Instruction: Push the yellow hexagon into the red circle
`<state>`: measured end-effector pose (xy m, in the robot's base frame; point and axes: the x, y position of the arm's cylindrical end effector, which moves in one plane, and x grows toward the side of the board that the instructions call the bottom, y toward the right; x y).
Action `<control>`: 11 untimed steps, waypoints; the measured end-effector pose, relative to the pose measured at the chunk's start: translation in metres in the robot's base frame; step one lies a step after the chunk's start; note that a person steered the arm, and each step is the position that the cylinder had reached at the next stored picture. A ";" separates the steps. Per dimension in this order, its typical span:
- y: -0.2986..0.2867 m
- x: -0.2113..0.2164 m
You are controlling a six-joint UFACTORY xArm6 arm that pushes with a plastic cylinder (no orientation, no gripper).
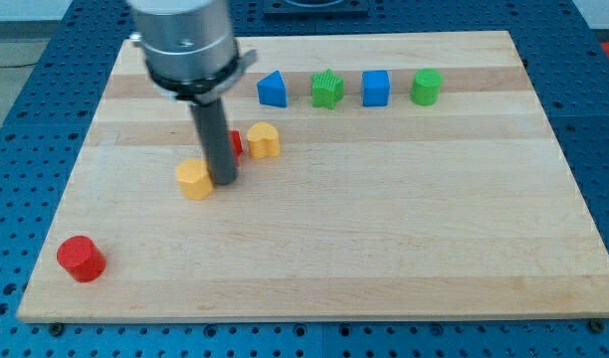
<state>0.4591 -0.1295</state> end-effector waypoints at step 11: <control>-0.088 0.039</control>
